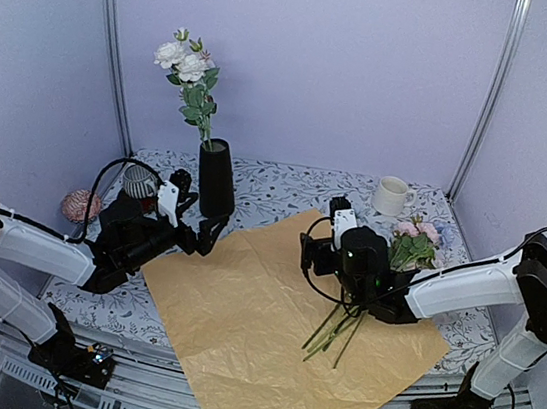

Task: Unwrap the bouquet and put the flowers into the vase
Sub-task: Pick up the fake flower from the flattened wrapping paper, then pass from the right arm to the left, then place the fake flower in the vase.

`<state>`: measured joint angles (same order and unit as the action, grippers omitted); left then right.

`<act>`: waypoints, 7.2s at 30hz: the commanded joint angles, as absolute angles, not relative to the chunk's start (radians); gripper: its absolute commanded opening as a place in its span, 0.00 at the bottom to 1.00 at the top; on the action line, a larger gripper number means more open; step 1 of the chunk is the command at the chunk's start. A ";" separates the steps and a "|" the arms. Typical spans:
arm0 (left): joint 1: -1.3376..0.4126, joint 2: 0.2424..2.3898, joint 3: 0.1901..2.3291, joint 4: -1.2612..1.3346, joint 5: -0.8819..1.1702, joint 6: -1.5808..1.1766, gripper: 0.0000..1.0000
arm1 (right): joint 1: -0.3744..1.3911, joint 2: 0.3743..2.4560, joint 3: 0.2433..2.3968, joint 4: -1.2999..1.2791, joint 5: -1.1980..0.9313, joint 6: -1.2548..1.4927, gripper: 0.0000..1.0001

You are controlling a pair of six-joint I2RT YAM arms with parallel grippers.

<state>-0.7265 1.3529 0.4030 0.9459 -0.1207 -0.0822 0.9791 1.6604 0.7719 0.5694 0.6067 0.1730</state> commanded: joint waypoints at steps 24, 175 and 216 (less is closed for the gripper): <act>-0.733 1.342 0.444 0.878 -0.167 -0.119 0.98 | 0.918 1.388 0.810 -0.361 0.400 0.984 0.69; -0.859 1.470 0.784 0.983 0.559 -0.557 0.00 | 1.027 1.361 0.812 0.514 -0.108 0.270 0.32; -0.568 1.167 0.883 0.409 -0.031 -0.201 0.00 | 0.849 1.490 0.611 0.671 0.366 0.198 0.99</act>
<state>-0.5861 1.1477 0.8158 0.4213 0.0570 -0.2745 0.8497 1.4860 0.6319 0.6109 0.3790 0.1787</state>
